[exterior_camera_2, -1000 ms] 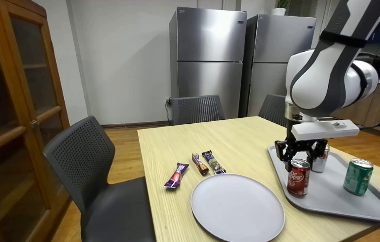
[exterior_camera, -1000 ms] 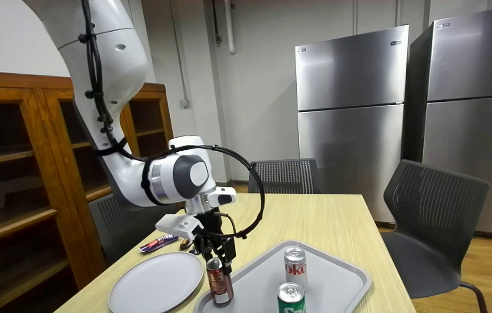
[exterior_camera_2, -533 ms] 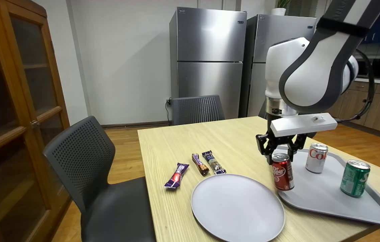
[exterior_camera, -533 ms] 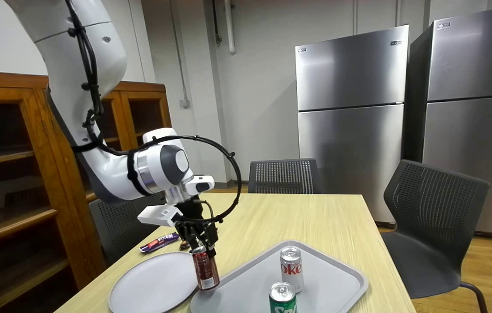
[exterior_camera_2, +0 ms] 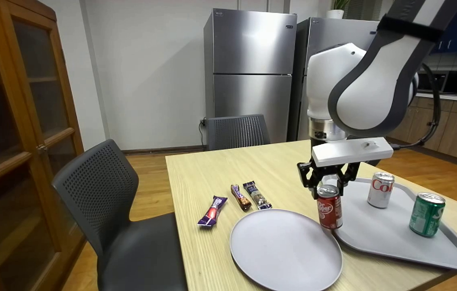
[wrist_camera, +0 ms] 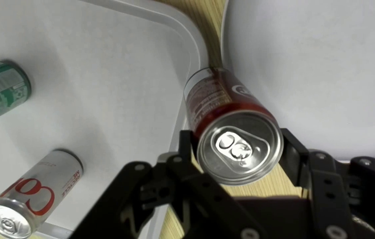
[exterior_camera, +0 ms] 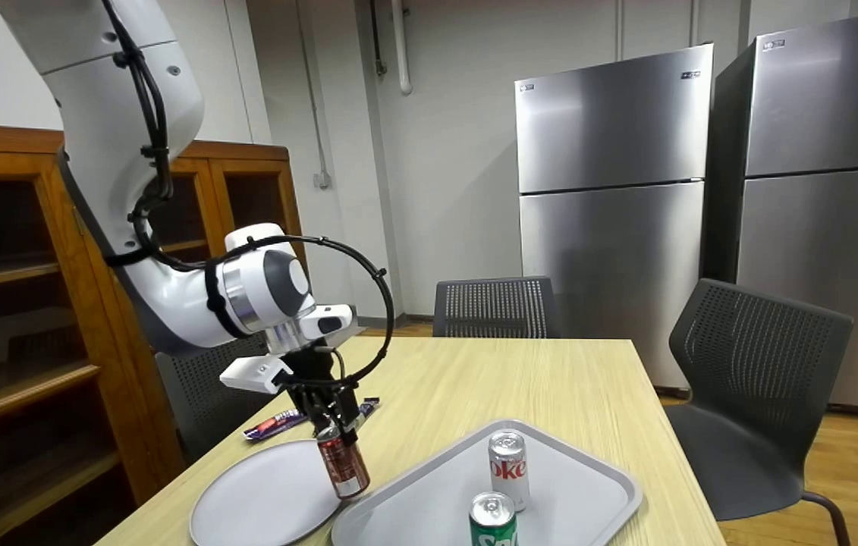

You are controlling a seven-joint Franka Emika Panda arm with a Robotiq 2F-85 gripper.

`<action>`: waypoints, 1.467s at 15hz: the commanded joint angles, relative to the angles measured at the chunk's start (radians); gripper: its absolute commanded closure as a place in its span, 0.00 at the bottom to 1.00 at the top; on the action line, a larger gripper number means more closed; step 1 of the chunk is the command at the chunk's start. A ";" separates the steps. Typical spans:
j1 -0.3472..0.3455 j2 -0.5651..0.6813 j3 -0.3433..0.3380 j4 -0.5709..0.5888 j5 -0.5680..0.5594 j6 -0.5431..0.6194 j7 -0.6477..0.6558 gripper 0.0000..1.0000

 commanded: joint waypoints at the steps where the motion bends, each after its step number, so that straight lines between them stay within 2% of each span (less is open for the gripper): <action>1: -0.004 -0.046 0.032 0.020 -0.038 -0.068 0.046 0.60; 13: -0.002 0.005 0.167 0.127 0.002 -0.095 0.028 0.60; 22: 0.010 0.073 0.216 0.194 0.035 -0.084 0.009 0.60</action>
